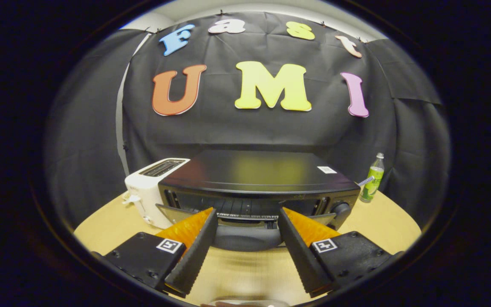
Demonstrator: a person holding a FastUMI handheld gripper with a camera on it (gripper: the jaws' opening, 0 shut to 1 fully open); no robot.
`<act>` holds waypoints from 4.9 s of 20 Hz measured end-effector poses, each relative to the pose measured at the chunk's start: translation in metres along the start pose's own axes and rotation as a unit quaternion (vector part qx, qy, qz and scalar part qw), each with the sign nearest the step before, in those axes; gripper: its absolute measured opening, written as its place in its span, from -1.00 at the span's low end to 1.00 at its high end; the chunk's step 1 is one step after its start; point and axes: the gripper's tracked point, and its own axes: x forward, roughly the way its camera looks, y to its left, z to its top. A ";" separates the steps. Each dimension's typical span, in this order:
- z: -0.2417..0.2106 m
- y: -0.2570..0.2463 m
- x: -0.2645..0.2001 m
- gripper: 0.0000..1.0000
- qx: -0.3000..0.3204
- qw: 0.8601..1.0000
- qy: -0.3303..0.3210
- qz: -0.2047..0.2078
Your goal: Open the toaster oven, put the food inside, and close the toaster oven door.
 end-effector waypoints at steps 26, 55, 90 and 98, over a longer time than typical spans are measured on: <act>-0.035 -0.001 -0.010 0.90 -0.016 0.992 0.125 -0.002; -0.092 -0.031 -0.101 0.65 0.029 0.987 0.159 -0.001; 0.081 -0.016 -0.001 0.23 0.440 0.877 -0.098 0.168; 0.100 -0.037 0.102 0.23 0.389 0.908 -0.100 0.118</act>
